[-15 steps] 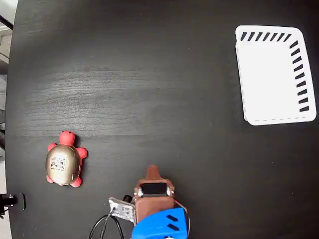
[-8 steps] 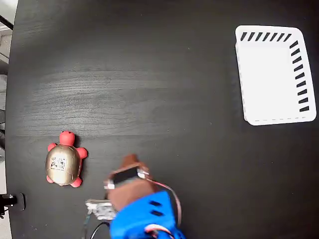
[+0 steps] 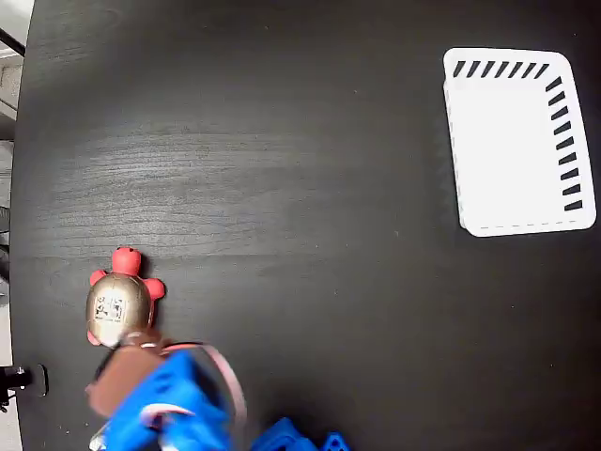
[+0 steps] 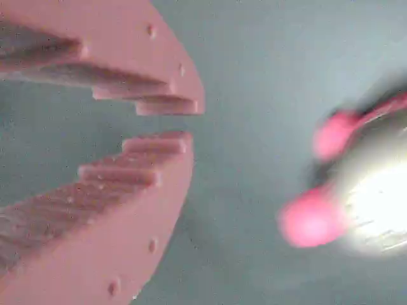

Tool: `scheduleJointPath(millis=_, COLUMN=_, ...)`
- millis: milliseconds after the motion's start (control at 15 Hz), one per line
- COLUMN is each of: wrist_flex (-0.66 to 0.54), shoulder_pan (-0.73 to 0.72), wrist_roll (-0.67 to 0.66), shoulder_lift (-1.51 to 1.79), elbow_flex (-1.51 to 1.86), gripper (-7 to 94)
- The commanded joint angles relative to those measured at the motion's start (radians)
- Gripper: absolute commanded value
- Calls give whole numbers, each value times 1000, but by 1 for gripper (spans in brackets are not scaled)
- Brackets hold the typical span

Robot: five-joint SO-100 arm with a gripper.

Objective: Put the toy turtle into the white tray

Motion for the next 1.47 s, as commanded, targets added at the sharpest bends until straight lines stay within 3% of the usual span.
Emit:
scheduleJointPath(millis=0, wrist_flex=61, shoulder_pan=-72, wrist_roll=-64, shoulder_lift=-97, elbow_flex=-129, gripper=0)
scheduleJointPath(millis=200, wrist_flex=67, shoulder_pan=-91, wrist_roll=-158, shoulder_lift=-198, elbow_flex=-167, gripper=4)
scheduleJointPath(millis=400, wrist_flex=67, shoulder_pan=-112, wrist_roll=-232, shoulder_lift=-238, elbow_flex=-172, gripper=26)
scheduleJointPath(millis=667, wrist_flex=48, shoulder_pan=-124, wrist_roll=-301, shoulder_lift=-344, elbow_flex=-169, gripper=42)
scheduleJointPath(millis=800, wrist_flex=5, shoulder_pan=-120, wrist_roll=-310, shoulder_lift=-405, elbow_flex=-169, gripper=43)
scheduleJointPath(millis=867, wrist_flex=-20, shoulder_pan=-121, wrist_roll=-313, shoulder_lift=-425, elbow_flex=-158, gripper=49)
scheduleJointPath(millis=1400, wrist_flex=-210, shoulder_pan=-109, wrist_roll=-342, shoulder_lift=-525, elbow_flex=-38, gripper=49)
